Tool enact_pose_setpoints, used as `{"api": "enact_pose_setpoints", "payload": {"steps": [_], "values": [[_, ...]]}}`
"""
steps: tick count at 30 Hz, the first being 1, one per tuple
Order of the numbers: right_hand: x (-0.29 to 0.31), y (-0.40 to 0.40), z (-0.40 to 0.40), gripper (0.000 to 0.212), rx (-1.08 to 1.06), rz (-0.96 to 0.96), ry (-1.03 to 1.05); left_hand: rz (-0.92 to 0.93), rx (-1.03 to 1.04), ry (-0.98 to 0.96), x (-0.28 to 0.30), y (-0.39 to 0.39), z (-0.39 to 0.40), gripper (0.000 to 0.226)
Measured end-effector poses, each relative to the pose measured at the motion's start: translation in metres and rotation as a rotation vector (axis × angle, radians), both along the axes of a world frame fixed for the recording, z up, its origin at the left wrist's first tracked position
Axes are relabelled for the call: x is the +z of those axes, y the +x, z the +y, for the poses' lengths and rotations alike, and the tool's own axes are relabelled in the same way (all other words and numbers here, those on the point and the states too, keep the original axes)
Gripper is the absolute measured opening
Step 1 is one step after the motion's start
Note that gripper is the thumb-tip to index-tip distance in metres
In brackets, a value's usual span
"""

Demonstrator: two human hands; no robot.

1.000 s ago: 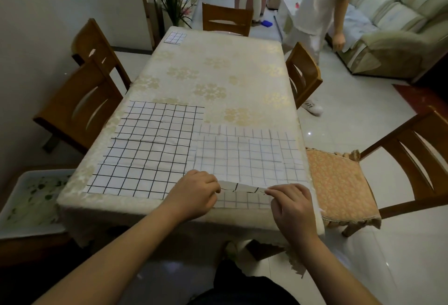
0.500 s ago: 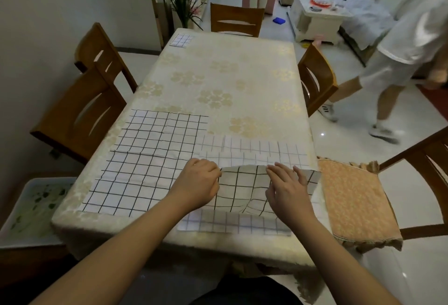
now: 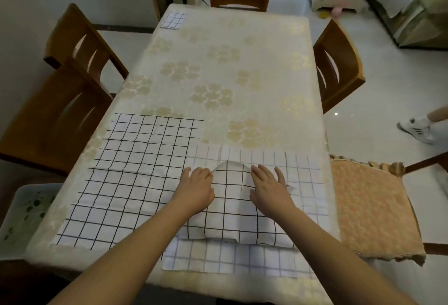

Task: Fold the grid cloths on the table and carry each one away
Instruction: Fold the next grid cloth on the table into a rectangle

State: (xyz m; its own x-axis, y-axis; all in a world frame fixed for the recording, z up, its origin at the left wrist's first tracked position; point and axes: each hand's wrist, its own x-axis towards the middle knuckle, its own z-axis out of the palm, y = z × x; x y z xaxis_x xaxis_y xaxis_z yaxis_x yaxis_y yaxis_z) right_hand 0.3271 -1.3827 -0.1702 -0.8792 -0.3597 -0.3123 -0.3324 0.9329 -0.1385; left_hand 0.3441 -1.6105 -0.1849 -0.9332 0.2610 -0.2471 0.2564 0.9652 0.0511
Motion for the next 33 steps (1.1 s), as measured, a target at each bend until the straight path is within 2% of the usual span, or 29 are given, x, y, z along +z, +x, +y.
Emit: {"api": "enact_pose_setpoints", "payload": {"steps": [5,10,13,15,19,24,33], "values": [[-0.030,-0.017,-0.006,0.062,0.039,-0.010,-0.005,-0.035,0.042,-0.016,-0.022,-0.005,0.005,0.052],[-0.055,-0.011,-0.003,0.059,-0.011,0.079,-0.017,0.148,-0.034,0.155,-0.036,0.027,0.018,0.049],[-0.061,0.012,0.000,0.053,-0.081,0.172,-0.064,0.236,-0.014,0.266,-0.039,0.059,0.027,0.045],[-0.065,0.034,0.000,0.055,-0.089,0.185,-0.103,0.248,0.013,0.271,-0.044,0.078,0.028,0.043],[-0.075,0.072,-0.005,0.058,-0.119,0.127,-0.150,0.103,0.082,0.201,-0.061,0.100,0.025,0.047],[-0.094,0.087,-0.003,0.061,-0.144,0.029,-0.122,-0.090,0.072,0.104,-0.073,0.105,0.019,0.056],[-0.105,0.089,0.068,0.065,-0.107,-0.008,0.003,-0.114,-0.025,0.053,-0.085,0.110,-0.023,0.064]]}}
